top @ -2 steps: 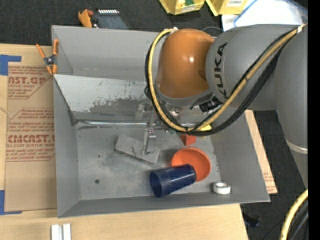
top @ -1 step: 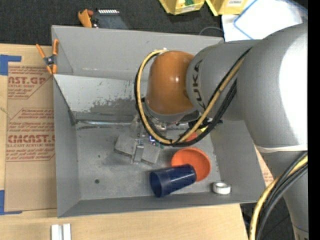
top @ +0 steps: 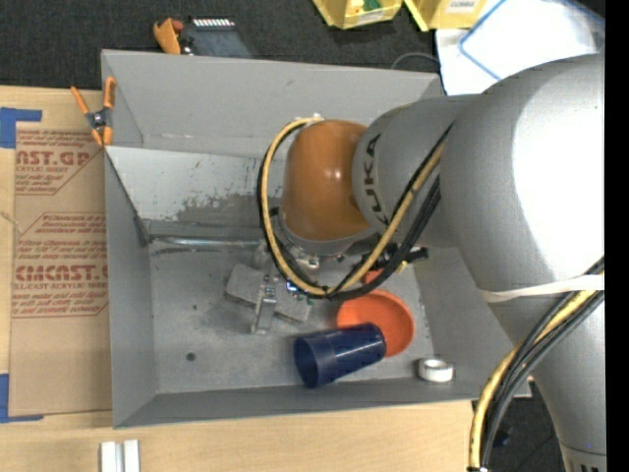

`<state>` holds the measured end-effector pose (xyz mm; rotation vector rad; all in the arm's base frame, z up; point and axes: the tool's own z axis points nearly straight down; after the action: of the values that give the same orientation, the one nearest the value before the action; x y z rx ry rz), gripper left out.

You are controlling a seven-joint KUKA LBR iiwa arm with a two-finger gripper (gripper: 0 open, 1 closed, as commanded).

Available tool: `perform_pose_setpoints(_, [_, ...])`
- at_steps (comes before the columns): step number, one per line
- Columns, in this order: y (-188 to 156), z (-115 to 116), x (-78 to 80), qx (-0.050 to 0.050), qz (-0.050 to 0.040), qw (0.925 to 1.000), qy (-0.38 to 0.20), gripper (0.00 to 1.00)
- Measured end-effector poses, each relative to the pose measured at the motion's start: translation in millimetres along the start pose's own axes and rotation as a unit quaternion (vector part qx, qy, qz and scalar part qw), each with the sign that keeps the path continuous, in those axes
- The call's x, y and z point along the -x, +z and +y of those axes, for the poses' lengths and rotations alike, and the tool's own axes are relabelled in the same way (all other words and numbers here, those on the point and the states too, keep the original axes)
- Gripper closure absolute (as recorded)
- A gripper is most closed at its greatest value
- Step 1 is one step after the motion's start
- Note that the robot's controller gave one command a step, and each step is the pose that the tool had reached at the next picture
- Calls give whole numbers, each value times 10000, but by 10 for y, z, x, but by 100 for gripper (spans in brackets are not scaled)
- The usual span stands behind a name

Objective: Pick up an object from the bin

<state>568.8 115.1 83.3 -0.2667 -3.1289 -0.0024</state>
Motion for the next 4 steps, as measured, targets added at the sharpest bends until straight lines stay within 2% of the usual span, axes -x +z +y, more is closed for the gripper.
perform_pose_setpoints(1, [-149,22,-174,7,-3,9970,780,0])
perform_pose_setpoints(2, [122,33,-310,1,-8,9970,774,0])
perform_pose_setpoints(3, [123,-15,-221,33,-31,9673,2536,100])
perform_pose_setpoints(4, [123,-15,-221,33,-31,9673,2535,100])
